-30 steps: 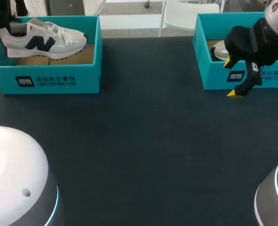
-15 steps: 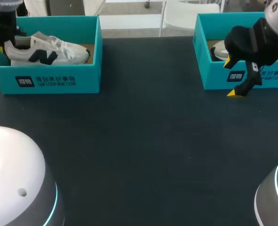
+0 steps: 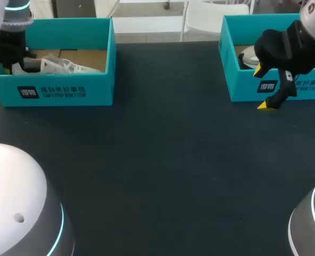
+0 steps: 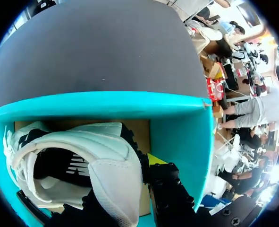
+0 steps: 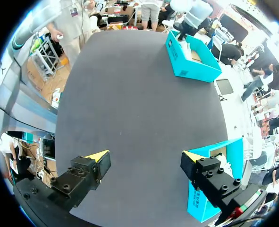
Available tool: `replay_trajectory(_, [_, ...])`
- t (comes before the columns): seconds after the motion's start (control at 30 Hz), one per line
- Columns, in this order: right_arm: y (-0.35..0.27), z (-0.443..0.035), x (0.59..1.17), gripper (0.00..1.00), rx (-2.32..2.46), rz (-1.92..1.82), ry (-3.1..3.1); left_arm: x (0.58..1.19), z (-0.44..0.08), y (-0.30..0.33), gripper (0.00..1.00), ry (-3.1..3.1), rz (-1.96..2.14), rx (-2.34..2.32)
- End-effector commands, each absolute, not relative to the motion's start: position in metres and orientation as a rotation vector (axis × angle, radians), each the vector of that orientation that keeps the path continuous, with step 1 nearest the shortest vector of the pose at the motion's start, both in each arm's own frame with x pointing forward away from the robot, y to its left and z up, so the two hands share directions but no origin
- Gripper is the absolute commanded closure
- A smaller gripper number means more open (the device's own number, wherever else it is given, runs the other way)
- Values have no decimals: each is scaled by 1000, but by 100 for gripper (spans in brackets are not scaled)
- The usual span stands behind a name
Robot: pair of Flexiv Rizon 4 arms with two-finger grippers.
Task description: Take the shoe out of the shoebox, open the shoe tongue, remove and reinsert the insole, then place the shoe into the shoebox
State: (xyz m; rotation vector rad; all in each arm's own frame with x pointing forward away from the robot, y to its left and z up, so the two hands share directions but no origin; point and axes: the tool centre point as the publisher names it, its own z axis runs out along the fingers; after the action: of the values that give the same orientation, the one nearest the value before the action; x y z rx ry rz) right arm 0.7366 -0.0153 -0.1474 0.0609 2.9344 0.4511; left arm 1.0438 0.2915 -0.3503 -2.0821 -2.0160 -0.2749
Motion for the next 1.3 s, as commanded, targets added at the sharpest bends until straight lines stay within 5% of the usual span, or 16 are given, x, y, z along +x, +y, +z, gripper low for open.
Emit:
replay_trajectory(0.03, [-13,-148,739,0,61,446,2939,1051,-364,289,100,-2007,-272,-2067])
replay_trajectory(0.37, [-13,-148,739,0,61,446,2939,1052,-382,291,100,-1998,-243,-2027])
replay_trajectory(0.43, [-13,-148,739,0,61,446,2939,1052,-380,292,51,-1992,-240,-2033])
replay_trajectory(0.47, [-13,-148,739,0,61,446,2939,1051,-380,292,18,-1971,-234,-2047])
replay_trajectory(0.5, [-13,-148,739,0,61,446,2939,1051,-379,293,0,-1974,-237,-2050])
replay_trajectory(1.3, [-13,-148,739,0,61,446,2939,1024,-246,277,0,-2088,-5,-2157])
